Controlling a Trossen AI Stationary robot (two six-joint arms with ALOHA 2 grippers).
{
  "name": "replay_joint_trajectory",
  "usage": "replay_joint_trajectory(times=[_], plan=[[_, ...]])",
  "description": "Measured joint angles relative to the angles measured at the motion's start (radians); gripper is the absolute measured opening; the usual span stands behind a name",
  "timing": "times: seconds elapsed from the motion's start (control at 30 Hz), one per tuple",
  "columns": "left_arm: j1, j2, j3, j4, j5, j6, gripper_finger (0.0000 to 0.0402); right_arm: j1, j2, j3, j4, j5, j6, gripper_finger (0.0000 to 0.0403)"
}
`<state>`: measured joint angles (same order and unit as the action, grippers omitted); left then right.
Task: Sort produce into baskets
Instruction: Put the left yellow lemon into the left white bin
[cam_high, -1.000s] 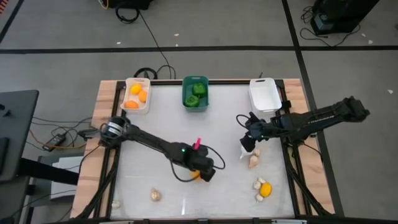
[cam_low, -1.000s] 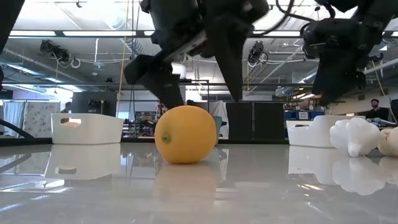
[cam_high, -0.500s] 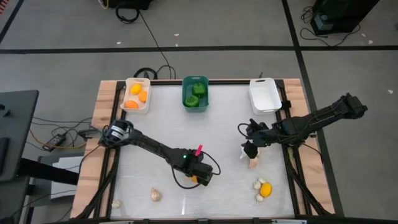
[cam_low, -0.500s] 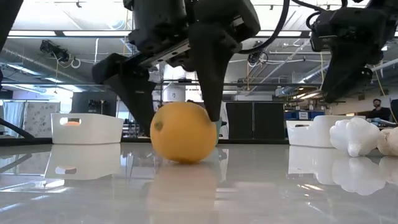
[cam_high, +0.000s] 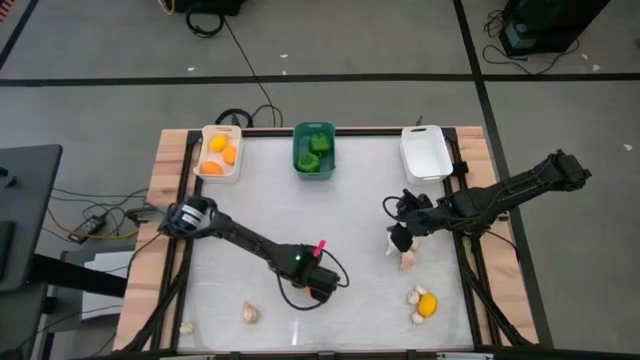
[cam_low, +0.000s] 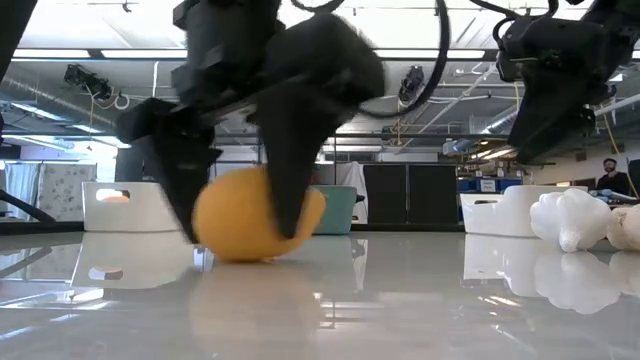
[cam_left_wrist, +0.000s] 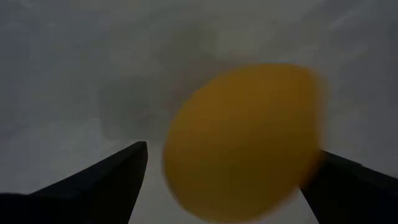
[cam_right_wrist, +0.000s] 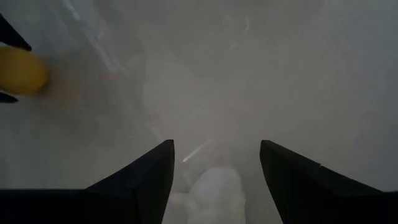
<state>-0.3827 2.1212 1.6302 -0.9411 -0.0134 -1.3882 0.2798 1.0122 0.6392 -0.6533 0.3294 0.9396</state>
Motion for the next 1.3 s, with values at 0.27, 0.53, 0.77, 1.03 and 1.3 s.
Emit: replay_joint_trajectory(times=[0.27,0.53,0.77,1.03,1.3], plan=[[0.015,0.007,0.0,-0.065,0.009,0.088,0.0387,-0.023,0.0,0.0,0.001,0.003,0.003,0.0248],[0.05,0.007,0.0,-0.078,0.008,0.177,0.0303,-0.049,0.0,0.0,0.002,0.003,0.002,0.0248],[0.068,0.007,0.0,-0.078,0.012,0.238,0.0312,-0.05,0.0,0.0,0.002,0.002,0.01,0.0248],[0.088,0.006,0.033,-0.104,0.003,0.295,0.0305,-0.057,0.0,0.0,0.002,0.021,0.037,0.0248],[0.121,0.003,0.131,-0.218,-0.066,0.391,0.0308,-0.062,0.0,0.0,0.002,0.019,0.038,0.0248]])
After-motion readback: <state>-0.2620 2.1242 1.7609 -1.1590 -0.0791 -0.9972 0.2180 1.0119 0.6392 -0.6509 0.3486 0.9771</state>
